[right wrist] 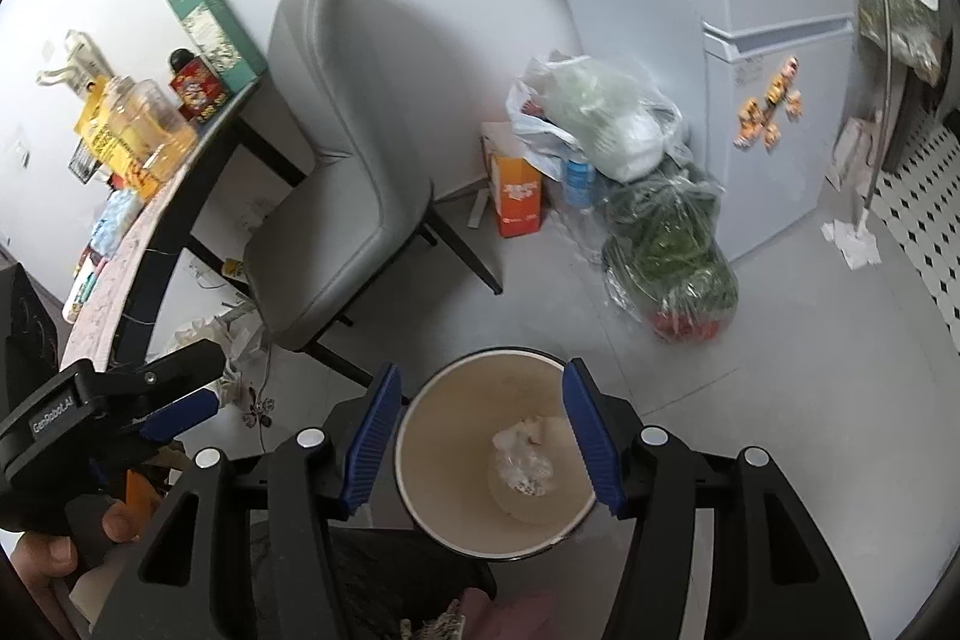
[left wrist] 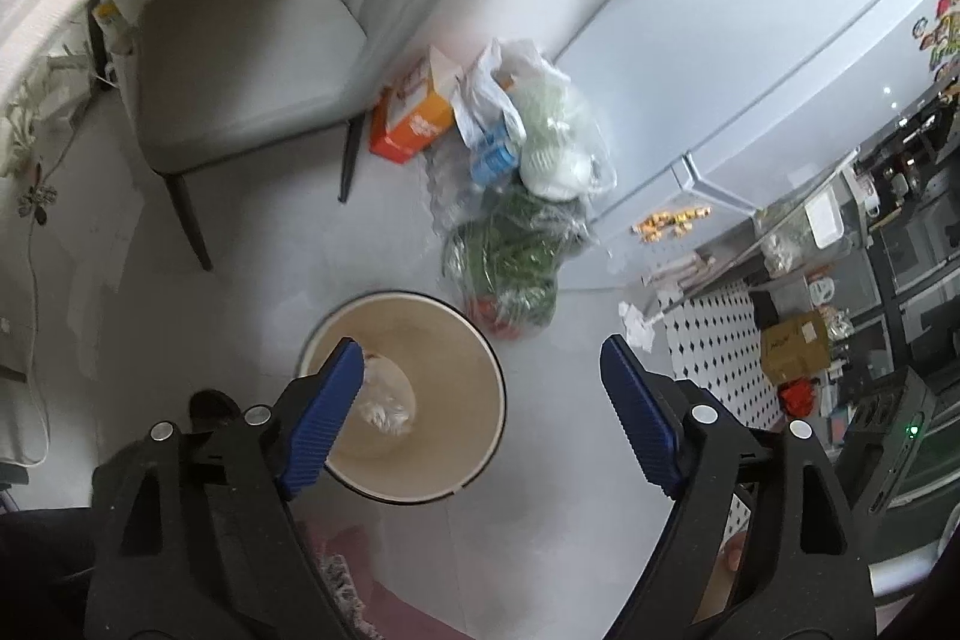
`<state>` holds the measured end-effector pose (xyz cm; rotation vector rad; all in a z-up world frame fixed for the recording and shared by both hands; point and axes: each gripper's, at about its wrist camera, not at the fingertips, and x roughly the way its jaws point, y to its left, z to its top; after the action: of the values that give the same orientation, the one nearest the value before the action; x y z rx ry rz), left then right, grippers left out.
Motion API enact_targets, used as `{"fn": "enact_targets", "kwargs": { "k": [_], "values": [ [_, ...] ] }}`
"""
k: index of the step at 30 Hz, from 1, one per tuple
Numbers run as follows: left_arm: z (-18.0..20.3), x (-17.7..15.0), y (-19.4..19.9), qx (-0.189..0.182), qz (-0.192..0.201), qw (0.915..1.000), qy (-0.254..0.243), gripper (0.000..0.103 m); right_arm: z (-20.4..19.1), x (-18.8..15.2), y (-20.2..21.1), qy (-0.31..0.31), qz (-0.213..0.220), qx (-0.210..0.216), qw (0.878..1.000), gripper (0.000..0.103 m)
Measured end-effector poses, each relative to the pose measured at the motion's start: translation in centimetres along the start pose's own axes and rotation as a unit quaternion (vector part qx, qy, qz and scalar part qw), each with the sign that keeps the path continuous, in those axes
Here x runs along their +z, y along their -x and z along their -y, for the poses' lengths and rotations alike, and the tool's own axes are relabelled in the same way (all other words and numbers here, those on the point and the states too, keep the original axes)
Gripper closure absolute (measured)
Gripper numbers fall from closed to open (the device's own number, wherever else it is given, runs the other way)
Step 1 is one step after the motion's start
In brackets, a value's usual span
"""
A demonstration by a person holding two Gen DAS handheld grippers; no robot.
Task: Collect trash
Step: 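Move both open tools back over the table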
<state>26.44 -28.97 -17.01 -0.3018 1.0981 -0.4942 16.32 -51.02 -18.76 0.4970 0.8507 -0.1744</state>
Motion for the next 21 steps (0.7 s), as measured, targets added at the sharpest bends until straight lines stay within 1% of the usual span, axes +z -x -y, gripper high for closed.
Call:
{"fn": "enact_targets", "kwargs": {
  "k": [2,4,9,11,13,14,16,18,21],
  "values": [
    [-0.6,0.4,1.8,0.008,0.018,0.9998,0.001,0.021,-1.5,0.1,0.5,0.01,0.006,0.005,1.0,0.043],
    [-1.2,0.8,4.1,0.021,0.042,0.9989,0.003,0.019,-2.8,0.3,1.2,0.014,0.01,0.012,1.0,0.038],
    [-2.5,1.4,10.2,0.038,0.106,0.9936,-0.002,0.014,-7.0,0.3,3.3,0.045,0.035,0.025,0.998,0.027],
    [-3.2,1.5,12.3,0.041,0.126,0.9913,0.001,0.012,-8.8,0.2,4.2,0.056,0.042,0.031,0.997,0.023],
    [-4.1,1.4,14.8,0.045,0.15,0.9876,0.009,0.01,-10.8,0.0,5.3,0.07,0.061,0.031,0.995,0.015],
    [-4.4,1.2,15.7,0.049,0.159,0.986,0.013,0.009,-11.6,-0.2,5.8,0.077,0.072,0.027,0.994,0.009],
    [-5.2,1.0,18.2,0.056,0.185,0.9809,0.02,0.007,-13.4,-0.5,6.7,0.095,0.09,0.026,0.991,0.007],
    [-6.0,0.6,20.0,0.064,0.202,0.9769,0.023,0.006,-15.4,-0.7,7.1,0.112,0.09,0.037,0.989,0.008],
    [-7.5,-0.2,22.9,0.086,0.224,0.9702,0.029,0.006,-17.9,-1.3,7.6,0.127,0.089,0.048,0.987,0.008]
  ]
}}
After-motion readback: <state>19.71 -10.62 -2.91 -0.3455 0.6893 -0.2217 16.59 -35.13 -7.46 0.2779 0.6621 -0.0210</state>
